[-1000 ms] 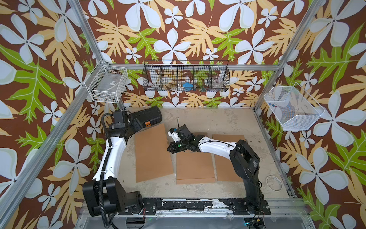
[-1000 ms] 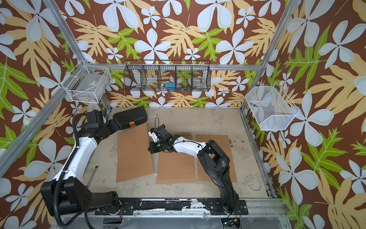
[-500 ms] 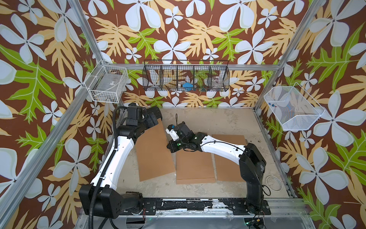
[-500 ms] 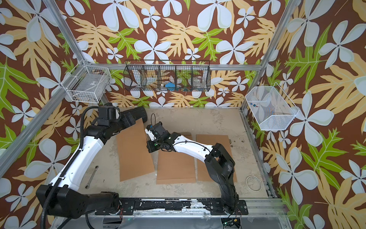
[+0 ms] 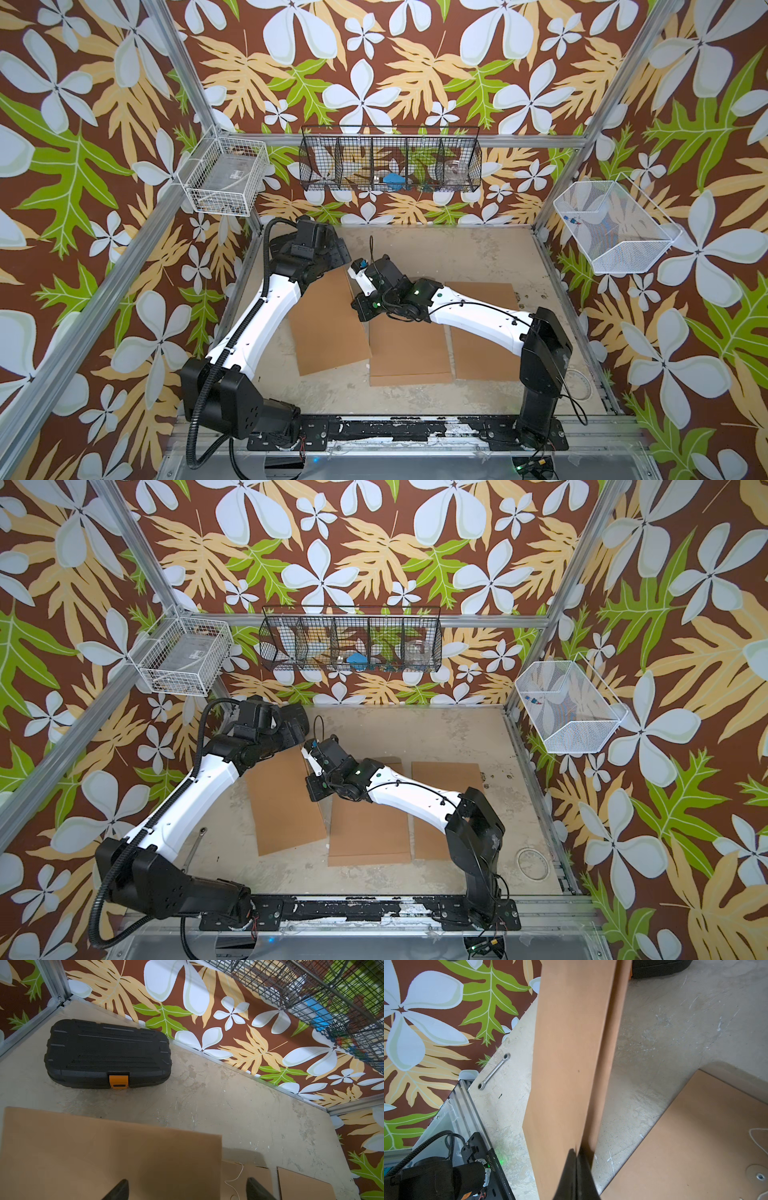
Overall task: Open the file bag
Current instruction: Pick up the file bag from the center of the board.
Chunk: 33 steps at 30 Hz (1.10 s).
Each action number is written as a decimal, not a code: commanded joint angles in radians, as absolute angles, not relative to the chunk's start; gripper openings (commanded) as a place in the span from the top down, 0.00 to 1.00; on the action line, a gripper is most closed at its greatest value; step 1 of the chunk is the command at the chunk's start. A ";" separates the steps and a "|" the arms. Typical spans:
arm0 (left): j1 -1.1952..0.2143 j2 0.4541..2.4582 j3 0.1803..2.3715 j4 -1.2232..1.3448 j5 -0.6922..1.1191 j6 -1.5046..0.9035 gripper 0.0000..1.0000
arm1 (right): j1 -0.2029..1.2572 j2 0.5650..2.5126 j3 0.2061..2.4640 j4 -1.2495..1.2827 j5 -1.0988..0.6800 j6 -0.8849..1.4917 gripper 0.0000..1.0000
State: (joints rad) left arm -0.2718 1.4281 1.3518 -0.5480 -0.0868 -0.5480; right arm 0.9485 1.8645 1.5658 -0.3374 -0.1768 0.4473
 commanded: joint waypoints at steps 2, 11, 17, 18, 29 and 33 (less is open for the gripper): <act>-0.282 1.449 1.378 -0.540 -0.104 -0.554 0.12 | 0.953 1.855 1.577 -0.347 -0.136 0.426 1.00; -0.295 1.474 1.407 -0.549 -0.109 -0.548 0.44 | 0.954 1.854 1.593 -0.344 -0.130 0.416 1.00; -0.297 1.474 1.411 -0.553 -0.121 -0.545 0.59 | 0.954 1.863 1.608 -0.347 -0.130 0.413 1.00; -0.296 1.476 1.412 -0.553 -0.121 -0.543 0.62 | 0.954 1.863 1.608 -0.347 -0.130 0.413 1.00; -0.298 1.480 1.428 -0.555 -0.122 -0.545 0.88 | 0.955 1.865 1.611 -0.350 -0.124 0.409 0.98; -0.298 1.479 1.437 -0.558 -0.132 -0.542 0.95 | 0.957 1.873 1.618 -0.352 -0.139 0.414 0.89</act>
State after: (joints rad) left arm -0.2974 1.4803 1.4277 -0.5571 -0.1177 -0.5476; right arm 0.9516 1.8690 1.6096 -0.3531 -0.1318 0.4149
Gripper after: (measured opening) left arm 0.067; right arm 0.097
